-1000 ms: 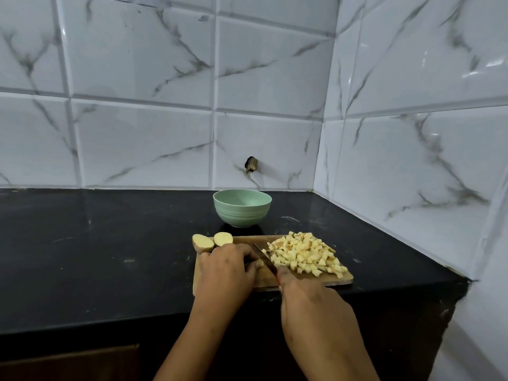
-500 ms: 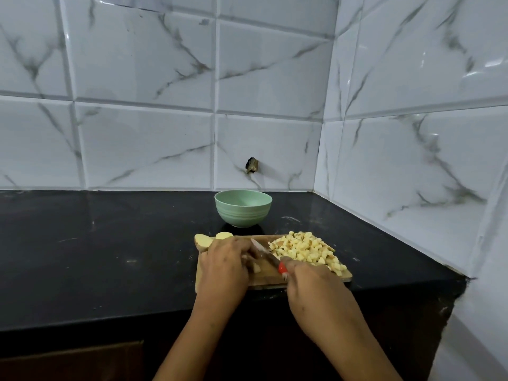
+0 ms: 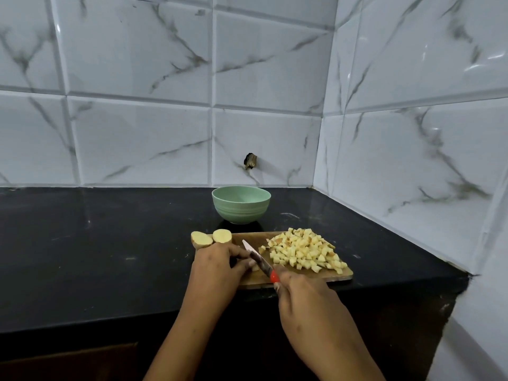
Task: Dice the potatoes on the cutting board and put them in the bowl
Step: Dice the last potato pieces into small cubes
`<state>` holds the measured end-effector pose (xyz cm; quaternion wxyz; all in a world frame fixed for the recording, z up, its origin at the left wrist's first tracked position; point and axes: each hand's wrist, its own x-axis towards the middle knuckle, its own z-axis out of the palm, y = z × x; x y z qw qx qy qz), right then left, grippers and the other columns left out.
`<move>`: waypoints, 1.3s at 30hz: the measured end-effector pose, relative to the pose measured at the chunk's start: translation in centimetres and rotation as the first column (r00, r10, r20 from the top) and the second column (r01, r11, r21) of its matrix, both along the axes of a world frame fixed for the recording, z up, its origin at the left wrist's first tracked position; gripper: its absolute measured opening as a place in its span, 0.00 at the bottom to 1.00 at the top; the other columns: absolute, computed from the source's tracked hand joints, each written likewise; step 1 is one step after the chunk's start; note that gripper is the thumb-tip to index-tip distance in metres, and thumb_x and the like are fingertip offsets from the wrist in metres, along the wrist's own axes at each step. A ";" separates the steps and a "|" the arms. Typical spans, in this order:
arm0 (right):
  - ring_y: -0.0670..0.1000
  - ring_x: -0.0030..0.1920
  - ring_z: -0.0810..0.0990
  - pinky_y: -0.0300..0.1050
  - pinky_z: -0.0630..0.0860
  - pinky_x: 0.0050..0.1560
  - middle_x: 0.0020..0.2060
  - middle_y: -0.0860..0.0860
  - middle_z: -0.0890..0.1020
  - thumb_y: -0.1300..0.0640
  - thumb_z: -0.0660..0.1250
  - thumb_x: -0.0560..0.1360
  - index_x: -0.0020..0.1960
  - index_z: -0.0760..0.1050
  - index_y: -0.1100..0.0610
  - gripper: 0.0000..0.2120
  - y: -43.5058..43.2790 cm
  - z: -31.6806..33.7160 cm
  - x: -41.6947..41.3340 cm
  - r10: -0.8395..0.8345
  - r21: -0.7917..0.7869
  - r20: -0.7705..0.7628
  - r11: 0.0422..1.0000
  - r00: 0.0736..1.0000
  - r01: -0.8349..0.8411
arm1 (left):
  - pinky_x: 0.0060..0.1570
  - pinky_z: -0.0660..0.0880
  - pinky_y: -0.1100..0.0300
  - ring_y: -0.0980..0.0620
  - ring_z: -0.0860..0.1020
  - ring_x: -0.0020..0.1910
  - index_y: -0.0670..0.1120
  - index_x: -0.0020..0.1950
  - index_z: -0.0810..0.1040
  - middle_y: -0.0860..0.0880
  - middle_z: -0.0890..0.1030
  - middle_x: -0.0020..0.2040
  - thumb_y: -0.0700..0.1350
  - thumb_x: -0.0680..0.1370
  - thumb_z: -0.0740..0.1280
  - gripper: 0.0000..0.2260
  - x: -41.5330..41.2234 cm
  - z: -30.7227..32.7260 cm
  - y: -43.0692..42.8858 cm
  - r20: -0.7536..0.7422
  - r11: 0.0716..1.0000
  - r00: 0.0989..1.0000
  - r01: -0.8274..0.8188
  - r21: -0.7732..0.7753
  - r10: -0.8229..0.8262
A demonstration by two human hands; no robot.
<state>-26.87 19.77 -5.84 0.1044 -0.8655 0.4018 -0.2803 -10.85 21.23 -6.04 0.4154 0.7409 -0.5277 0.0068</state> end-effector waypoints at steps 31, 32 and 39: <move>0.48 0.44 0.76 0.41 0.70 0.37 0.50 0.47 0.78 0.54 0.56 0.81 0.70 0.64 0.46 0.18 0.8 0.8 -1.2 0.016 -0.126 -0.248 0.991 0.969 -0.049 | 0.49 0.73 0.64 0.57 0.77 0.50 0.51 0.54 0.83 0.55 0.83 0.49 0.49 0.73 0.71 0.10 -0.7 -0.6 0.6 0.078 0.990 0.989 -0.123 -0.066 0.128; 0.48 0.45 0.76 0.41 0.71 0.39 0.50 0.47 0.78 0.53 0.56 0.82 0.70 0.65 0.45 0.17 0.7 0.8 -1.2 0.016 -0.116 -0.239 0.992 0.971 -0.045 | 0.49 0.75 0.62 0.57 0.77 0.50 0.50 0.54 0.83 0.55 0.83 0.48 0.48 0.73 0.71 0.11 -0.7 -0.5 0.7 0.068 0.990 0.989 -0.125 -0.065 0.129; 0.39 0.36 0.72 0.32 0.67 0.34 0.48 0.41 0.79 0.51 0.57 0.82 0.69 0.71 0.45 0.16 -3.0 1.4 -1.8 0.066 0.284 0.144 0.953 0.987 -0.105 | 0.47 0.70 0.67 0.60 0.74 0.48 0.50 0.54 0.81 0.58 0.77 0.45 0.46 0.73 0.69 0.10 -0.3 -0.2 1.7 0.048 0.995 0.994 -0.095 -0.042 0.097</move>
